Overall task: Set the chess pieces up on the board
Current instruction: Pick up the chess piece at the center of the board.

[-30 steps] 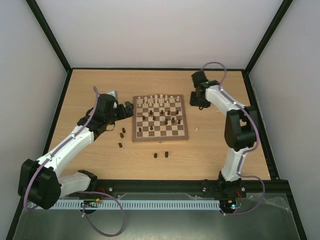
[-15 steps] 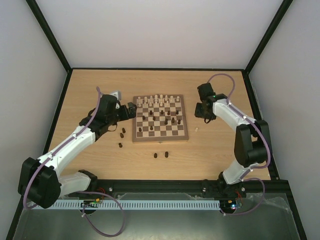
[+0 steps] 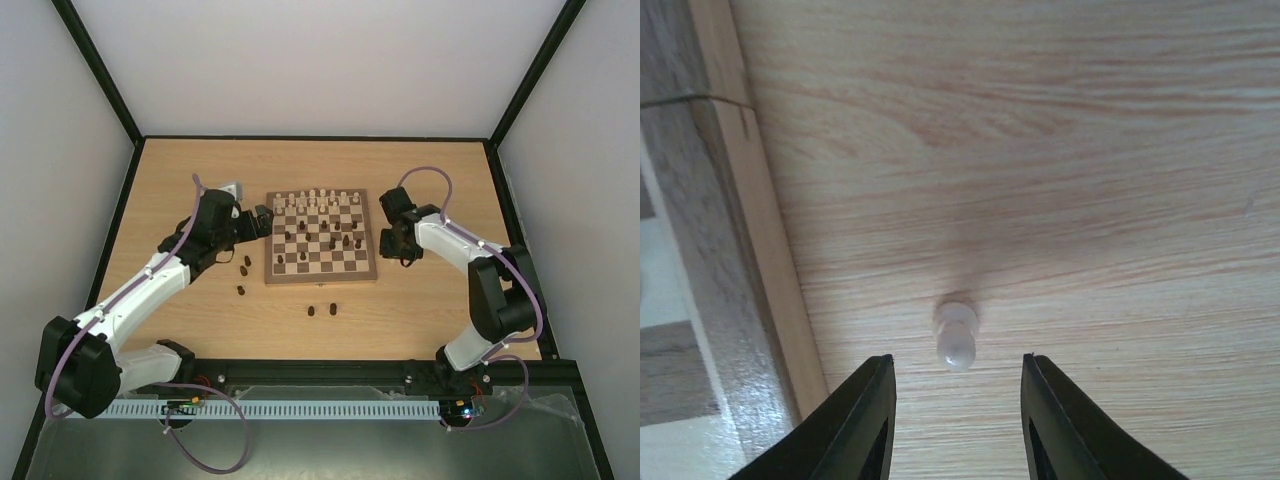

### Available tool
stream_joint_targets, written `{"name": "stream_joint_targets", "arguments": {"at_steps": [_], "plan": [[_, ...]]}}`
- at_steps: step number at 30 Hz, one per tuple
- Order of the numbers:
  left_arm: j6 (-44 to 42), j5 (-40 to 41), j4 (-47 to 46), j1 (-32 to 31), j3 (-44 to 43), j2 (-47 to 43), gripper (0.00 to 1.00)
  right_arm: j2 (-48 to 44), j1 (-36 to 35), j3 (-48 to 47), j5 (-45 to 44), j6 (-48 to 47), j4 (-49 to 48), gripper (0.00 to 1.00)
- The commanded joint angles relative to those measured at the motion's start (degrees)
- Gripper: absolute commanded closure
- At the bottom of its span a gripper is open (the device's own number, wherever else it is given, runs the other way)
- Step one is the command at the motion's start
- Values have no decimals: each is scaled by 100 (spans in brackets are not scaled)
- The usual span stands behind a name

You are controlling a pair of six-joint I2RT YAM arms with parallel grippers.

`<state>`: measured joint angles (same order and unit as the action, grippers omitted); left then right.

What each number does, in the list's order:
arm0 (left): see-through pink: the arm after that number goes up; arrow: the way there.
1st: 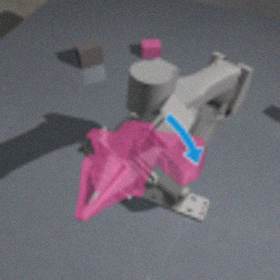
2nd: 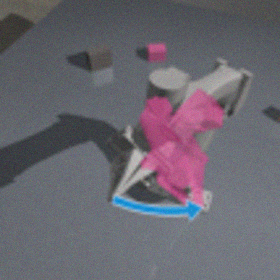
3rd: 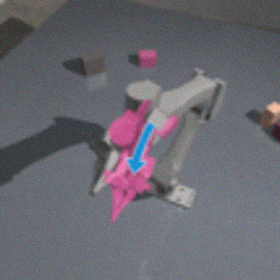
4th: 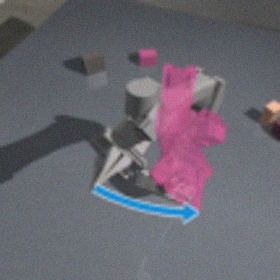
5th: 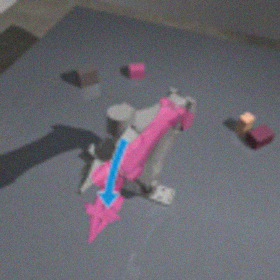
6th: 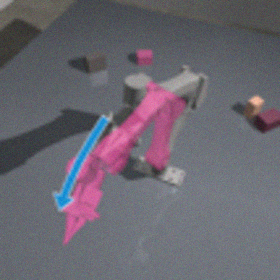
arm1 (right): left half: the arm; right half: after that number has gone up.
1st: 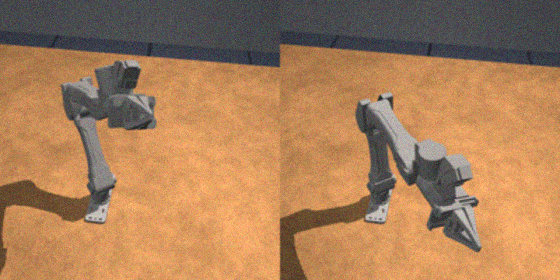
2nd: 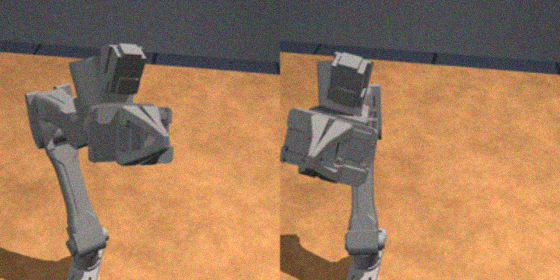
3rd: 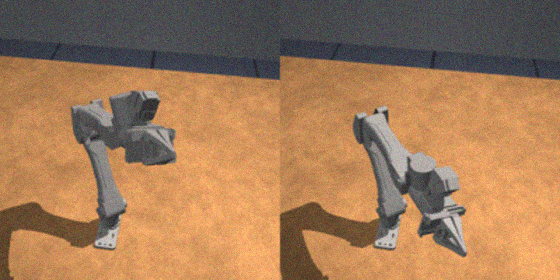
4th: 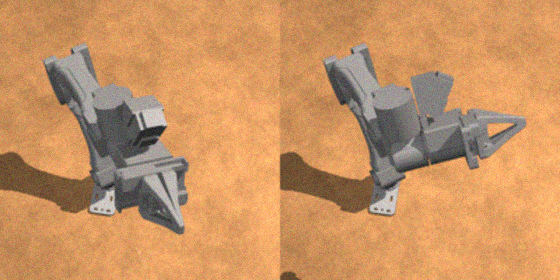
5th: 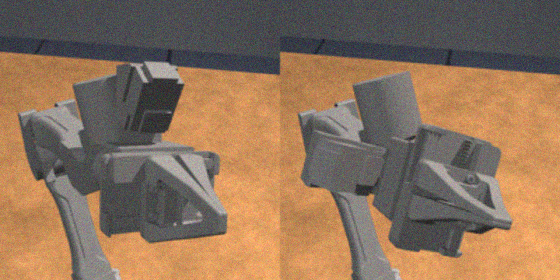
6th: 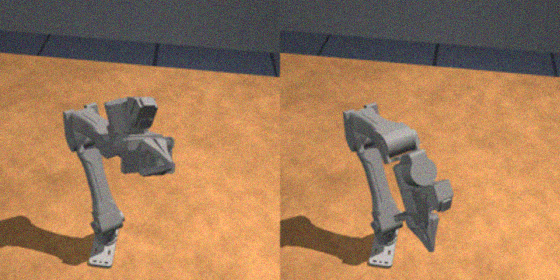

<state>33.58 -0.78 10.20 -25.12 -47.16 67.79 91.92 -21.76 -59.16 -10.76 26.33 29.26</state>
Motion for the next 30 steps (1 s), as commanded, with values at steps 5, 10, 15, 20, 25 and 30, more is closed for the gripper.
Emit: {"name": "stream_joint_targets", "arguments": {"at_steps": [5, 10, 15, 20, 25, 30], "plan": [[8, 118, 88, -28, 64, -89, 0, -37, -10, 215, 240, 48, 71, 65], [30, 162, 102, -28, 64, -55, 0, 107, -21, 225, 253, 31, 7, 69], [25, 162, 105, -28, 50, -42, 1, 259, -21, 262, 184, 20, -50, 73], [13, 157, 107, -28, 39, -11, 0, 375, -21, 310, 154, 5, -141, 74], [13, 179, 116, -28, 37, 6, 0, 453, -21, 283, 117, -5, -211, 80], [10, 207, 114, -28, 20, 23, 1, 481, -22, 206, 45, -30, -197, 84]]}}
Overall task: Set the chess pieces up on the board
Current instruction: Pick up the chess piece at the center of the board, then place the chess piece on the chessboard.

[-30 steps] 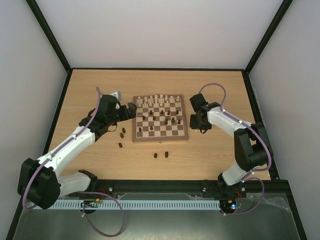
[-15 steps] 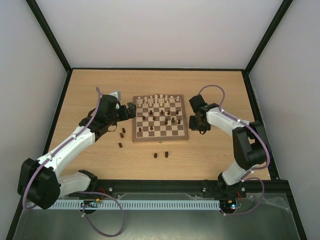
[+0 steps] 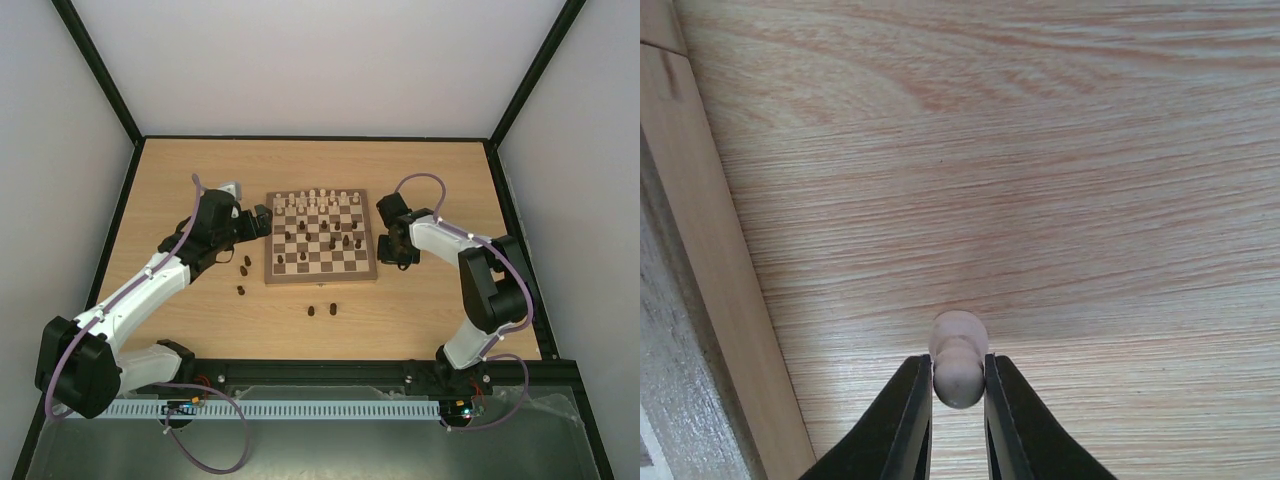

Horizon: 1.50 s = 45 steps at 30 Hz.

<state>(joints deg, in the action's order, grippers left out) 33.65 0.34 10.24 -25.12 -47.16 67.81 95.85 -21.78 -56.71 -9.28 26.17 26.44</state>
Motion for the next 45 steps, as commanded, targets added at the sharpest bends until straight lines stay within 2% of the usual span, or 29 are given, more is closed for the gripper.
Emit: {"name": "stream_joint_targets", "arguments": {"at_steps": [1, 4, 6, 12, 16, 21, 28, 34, 41, 45], "plan": [[9, 101, 110, -28, 15, 36, 0, 91, -20, -47, -115, -16, 95, 83], [10, 98, 114, -28, 21, 39, 0, 112, -19, -106, -165, -20, 124, 73], [9, 108, 108, -28, 9, 58, 0, 119, -19, -138, -194, -24, 133, 72], [-6, 116, 101, -28, -1, 74, 0, 125, -19, -209, -240, -33, 139, 82], [-7, 124, 102, -28, -5, 91, 1, 132, -19, -266, -259, -50, 153, 83], [1, 125, 112, -28, -6, 93, 0, 152, -20, -245, -225, -69, 160, 91], [7, 107, 119, -28, -4, 94, 1, 76, -19, -349, -143, -60, 251, 96], [-1, 133, 157, -28, -24, 43, 1, 394, -19, -1516, -122, -156, 645, 97], [-1, 201, 188, -28, -17, 13, 0, 1358, -19, -3240, -10, -275, 1098, 97], [8, 229, 188, -28, -4, 21, 1, 1830, -81, -3903, 166, -313, 1206, 99]]}}
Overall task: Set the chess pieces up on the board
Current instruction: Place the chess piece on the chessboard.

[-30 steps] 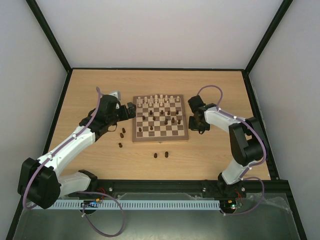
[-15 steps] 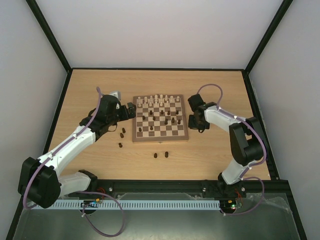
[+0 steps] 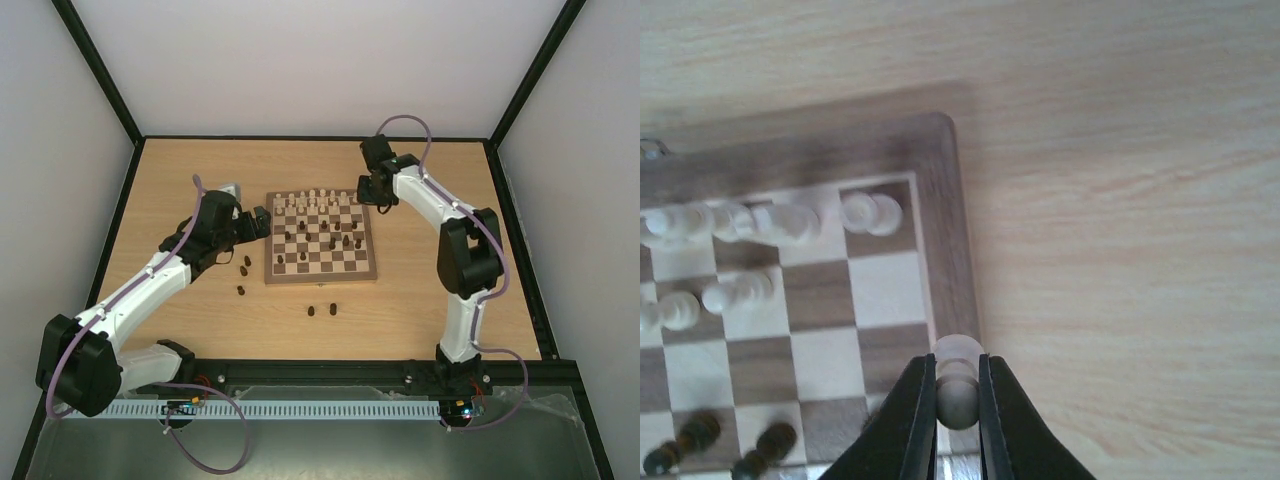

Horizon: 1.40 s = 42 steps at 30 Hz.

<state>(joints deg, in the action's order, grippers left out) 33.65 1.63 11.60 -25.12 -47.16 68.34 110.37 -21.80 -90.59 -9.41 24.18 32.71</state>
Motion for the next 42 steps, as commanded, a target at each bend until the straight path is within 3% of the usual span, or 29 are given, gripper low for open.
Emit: {"name": "stream_joint_targets", "arguments": {"at_steps": [1, 22, 42], "plan": [[18, 113, 53, -28, -5, -31, 1, 455, -105, -597, 203, -123, 587, 99], [28, 241, 36, -19, 31, 31, 1, 1557, -553, -1803, 243, -195, 889, 99], [34, 277, 27, -19, 40, 91, 1, 1910, -553, -2010, 115, -264, 1000, 98]]}}
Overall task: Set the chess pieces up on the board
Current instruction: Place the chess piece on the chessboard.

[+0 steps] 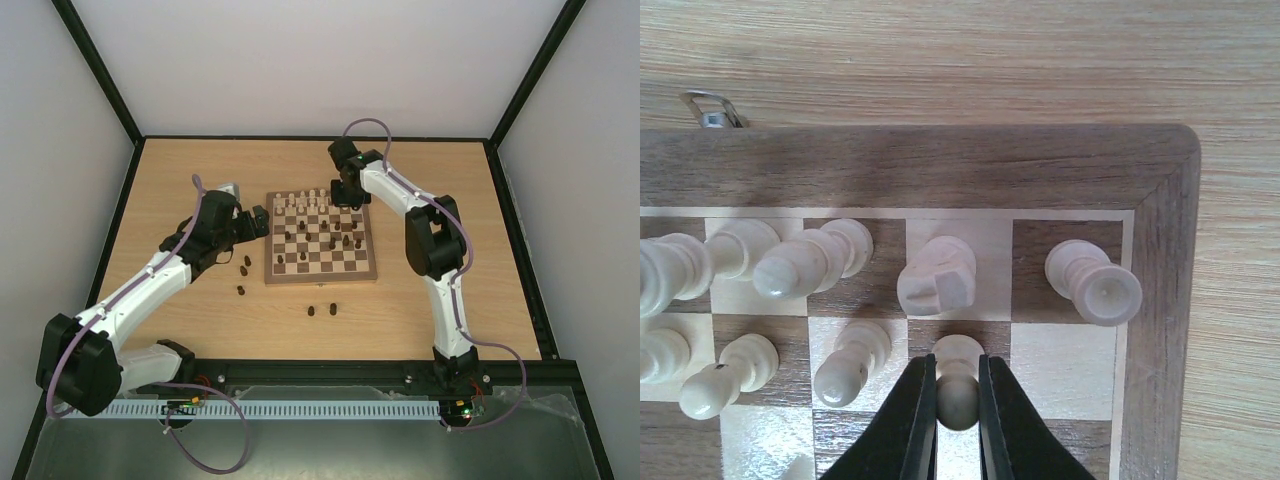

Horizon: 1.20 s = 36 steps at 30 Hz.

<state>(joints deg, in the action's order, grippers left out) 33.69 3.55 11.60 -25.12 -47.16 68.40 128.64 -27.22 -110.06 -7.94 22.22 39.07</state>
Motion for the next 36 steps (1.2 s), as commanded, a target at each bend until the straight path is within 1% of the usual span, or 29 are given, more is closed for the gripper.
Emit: {"name": "stream_joint_targets", "arguments": {"at_steps": [1, 9, 16, 21, 27, 36], "plan": [[22, 86, 27, -19, 35, 77, 1, 90, -11, -39, -38, -68, 348, 98], [24, 86, 18, -14, 45, 92, 1, 90, -11, 81, -37, -68, 312, 98], [28, 100, 18, -19, 54, 88, 0, 129, -11, 90, -67, -68, 321, 96], [26, 95, 20, -18, 57, 77, 0, 114, -11, 91, -77, -68, 321, 87], [31, 86, 18, -19, 57, 77, 0, 58, -11, 103, -59, -77, 325, 80], [40, 102, 23, -19, 75, 18, 1, -311, -11, 235, 57, -82, 343, 73]]}}
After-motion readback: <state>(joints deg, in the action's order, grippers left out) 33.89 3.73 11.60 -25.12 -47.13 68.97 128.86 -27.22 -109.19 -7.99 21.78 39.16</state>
